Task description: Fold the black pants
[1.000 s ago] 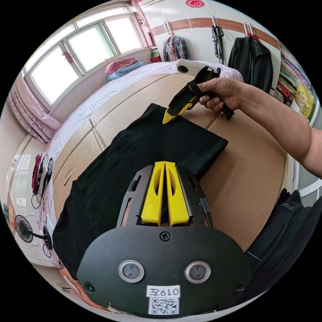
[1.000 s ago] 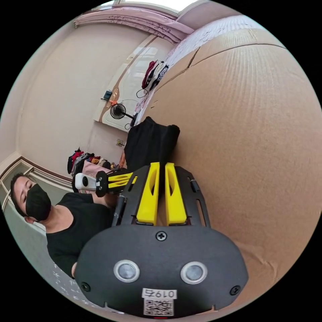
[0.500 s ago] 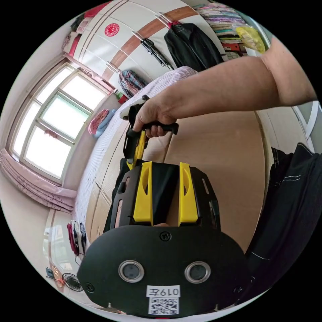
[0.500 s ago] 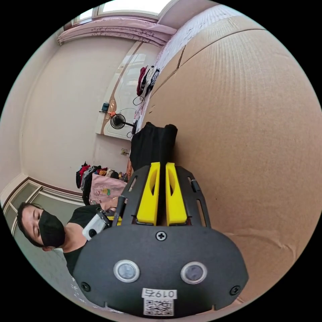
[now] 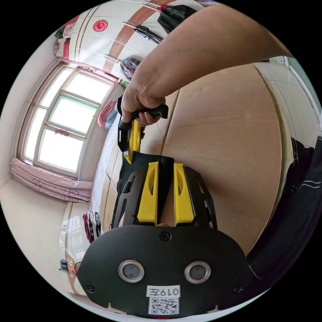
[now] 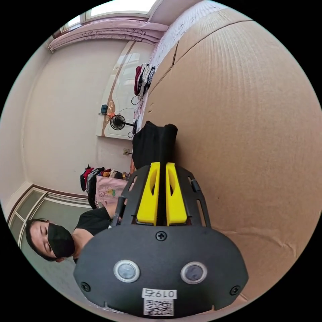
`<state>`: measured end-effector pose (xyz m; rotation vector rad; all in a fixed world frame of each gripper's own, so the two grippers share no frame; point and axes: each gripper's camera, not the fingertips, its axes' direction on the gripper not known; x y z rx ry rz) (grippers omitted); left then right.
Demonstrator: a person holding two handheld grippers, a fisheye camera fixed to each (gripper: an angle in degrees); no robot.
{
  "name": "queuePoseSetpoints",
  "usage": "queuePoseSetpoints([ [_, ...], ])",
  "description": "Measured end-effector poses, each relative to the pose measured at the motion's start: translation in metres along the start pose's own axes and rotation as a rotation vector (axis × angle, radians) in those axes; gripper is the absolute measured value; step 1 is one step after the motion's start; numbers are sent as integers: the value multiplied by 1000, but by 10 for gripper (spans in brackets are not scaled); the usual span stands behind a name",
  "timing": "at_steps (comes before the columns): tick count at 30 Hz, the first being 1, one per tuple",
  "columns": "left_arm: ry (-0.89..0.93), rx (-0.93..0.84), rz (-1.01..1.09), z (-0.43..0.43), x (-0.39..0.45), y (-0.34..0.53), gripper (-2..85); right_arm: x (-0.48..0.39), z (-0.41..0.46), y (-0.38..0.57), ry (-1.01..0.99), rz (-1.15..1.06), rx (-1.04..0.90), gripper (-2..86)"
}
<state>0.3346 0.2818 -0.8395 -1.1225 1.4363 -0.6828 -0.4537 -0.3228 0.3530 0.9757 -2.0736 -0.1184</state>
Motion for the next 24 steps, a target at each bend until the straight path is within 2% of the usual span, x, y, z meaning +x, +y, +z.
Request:
queuePoseSetpoints([
  [4, 135, 38, -116, 9, -43, 10, 21, -24, 29, -7, 110, -93, -41, 8],
  [6, 272, 68, -223, 23, -78, 23, 13, -34, 42, -10, 147, -125, -56, 7],
  [10, 418, 83, -301, 53, -111, 35, 7, -48, 73, -16, 208, -157, -93, 12],
  [15, 480, 107, -367, 90, -140, 43, 6, -60, 89, 3, 132, -149, -8, 51],
  [19, 481, 150, -402, 107, -159, 49, 10, -69, 112, 47, -18, -120, 17, 100],
  [22, 475, 187, -376, 118, -176, 50, 16, -76, 134, 78, -71, -91, 49, 99],
  [24, 561, 261, -356, 123, -208, 55, 26, -81, 147, 93, -89, -75, 81, 93],
])
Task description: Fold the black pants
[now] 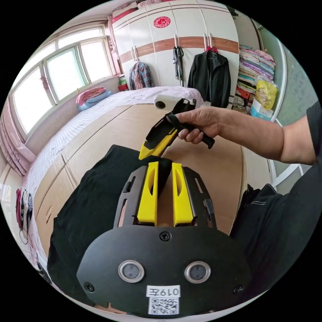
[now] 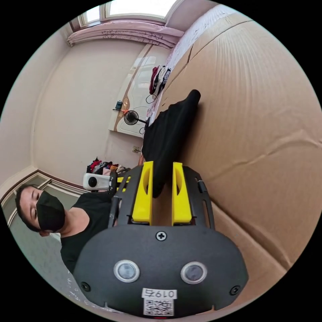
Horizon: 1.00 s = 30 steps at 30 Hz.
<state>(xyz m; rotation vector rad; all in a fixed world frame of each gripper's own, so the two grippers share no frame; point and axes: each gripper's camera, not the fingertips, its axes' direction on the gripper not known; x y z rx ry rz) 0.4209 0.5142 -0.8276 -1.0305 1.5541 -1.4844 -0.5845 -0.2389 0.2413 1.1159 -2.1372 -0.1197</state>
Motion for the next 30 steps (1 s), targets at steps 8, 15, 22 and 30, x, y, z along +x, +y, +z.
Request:
queuePoseSetpoints([
  [8, 146, 62, -85, 2, -184, -61, 77, -64, 86, 16, 188, -66, 32, 74],
  [15, 458, -190, 208, 114, -297, -152, 120, -165, 168, 25, 467, -269, 64, 52],
  [22, 519, -459, 513, 195, -324, -215, 134, -242, 254, 29, 648, -428, 46, 44],
  [30, 852, -586, 463, 307, -393, -252, 103, -293, 318, 21, 729, -493, 25, 40],
])
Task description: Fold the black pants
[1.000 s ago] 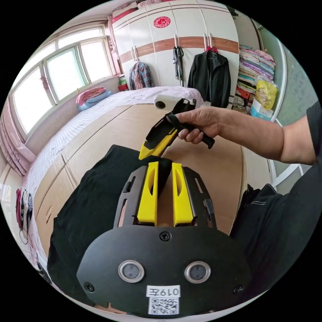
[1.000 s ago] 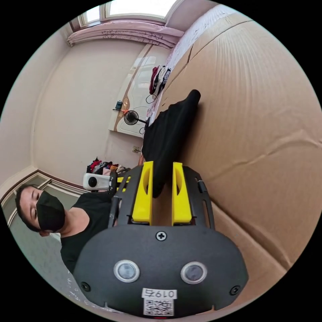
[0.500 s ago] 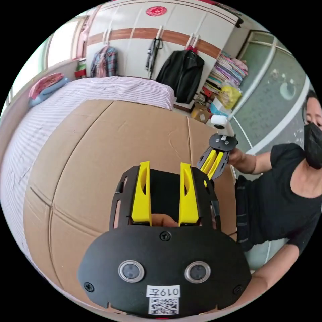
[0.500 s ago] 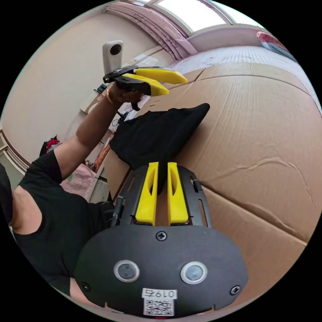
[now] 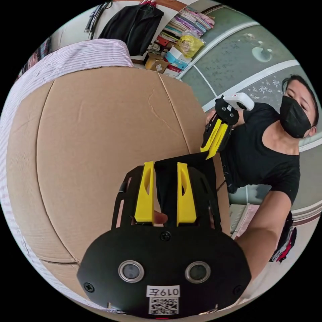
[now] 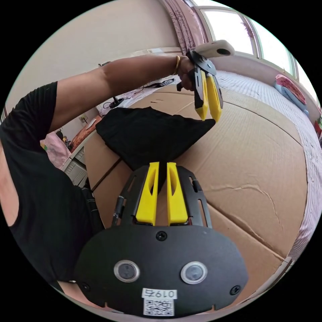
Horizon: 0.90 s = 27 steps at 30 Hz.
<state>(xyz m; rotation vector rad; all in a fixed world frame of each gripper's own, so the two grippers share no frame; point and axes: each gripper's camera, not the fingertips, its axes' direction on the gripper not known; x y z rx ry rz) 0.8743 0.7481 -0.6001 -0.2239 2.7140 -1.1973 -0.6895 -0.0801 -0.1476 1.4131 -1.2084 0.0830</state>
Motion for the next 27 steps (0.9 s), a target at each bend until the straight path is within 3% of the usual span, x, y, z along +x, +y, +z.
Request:
queuePoseSetpoints([
  [9, 159, -43, 74, 13, -77, -21, 95, -50, -3, -44, 47, -51, 12, 34],
  [16, 195, 7, 122, 8, -115, -20, 48, -36, -17, -69, -39, 73, 30, 43],
  [19, 199, 51, 138, 3, -123, -15, 30, -15, -20, -70, -113, 207, 32, 60],
  [23, 177, 115, 145, -1, -127, -9, 19, 19, -20, -66, -356, 355, 57, 90],
  [27, 170, 149, 94, 2, -139, -7, 14, 27, -23, -73, -408, 406, 39, 76],
])
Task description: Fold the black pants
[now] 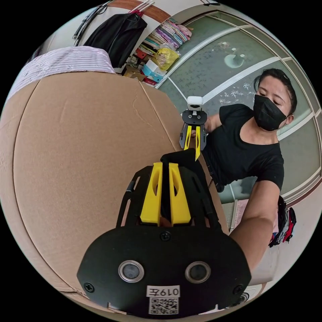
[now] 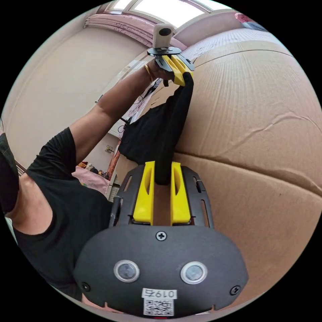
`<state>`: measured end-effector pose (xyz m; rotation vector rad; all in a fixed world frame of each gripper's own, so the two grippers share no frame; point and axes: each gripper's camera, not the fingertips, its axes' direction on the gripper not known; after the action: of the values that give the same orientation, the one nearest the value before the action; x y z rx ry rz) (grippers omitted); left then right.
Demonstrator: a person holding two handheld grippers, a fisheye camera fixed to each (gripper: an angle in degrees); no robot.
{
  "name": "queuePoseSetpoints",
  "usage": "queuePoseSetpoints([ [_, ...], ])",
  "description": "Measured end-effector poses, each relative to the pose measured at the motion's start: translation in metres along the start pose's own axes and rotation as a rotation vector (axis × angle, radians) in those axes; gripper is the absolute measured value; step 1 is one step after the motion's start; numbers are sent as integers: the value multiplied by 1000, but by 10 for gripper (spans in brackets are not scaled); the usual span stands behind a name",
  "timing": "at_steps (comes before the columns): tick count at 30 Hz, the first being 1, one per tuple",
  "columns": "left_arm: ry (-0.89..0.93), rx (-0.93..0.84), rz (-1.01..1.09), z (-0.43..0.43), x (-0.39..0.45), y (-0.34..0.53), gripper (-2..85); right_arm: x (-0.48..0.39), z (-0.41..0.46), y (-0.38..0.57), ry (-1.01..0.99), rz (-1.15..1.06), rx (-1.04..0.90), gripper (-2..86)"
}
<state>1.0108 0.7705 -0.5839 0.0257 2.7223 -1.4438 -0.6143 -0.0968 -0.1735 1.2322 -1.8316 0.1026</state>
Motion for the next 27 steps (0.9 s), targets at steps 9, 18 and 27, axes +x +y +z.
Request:
queuePoseSetpoints([
  [9, -58, -5, -89, 6, -10, -15, 9, -25, -48, -36, -23, 3, 55, 52],
  [18, -82, 36, -88, 17, -9, -77, 11, -36, -160, -53, -15, 26, 87, 51],
  [27, -139, 30, -153, 62, -29, -140, 12, -1, -260, -52, 32, 142, 119, 53],
])
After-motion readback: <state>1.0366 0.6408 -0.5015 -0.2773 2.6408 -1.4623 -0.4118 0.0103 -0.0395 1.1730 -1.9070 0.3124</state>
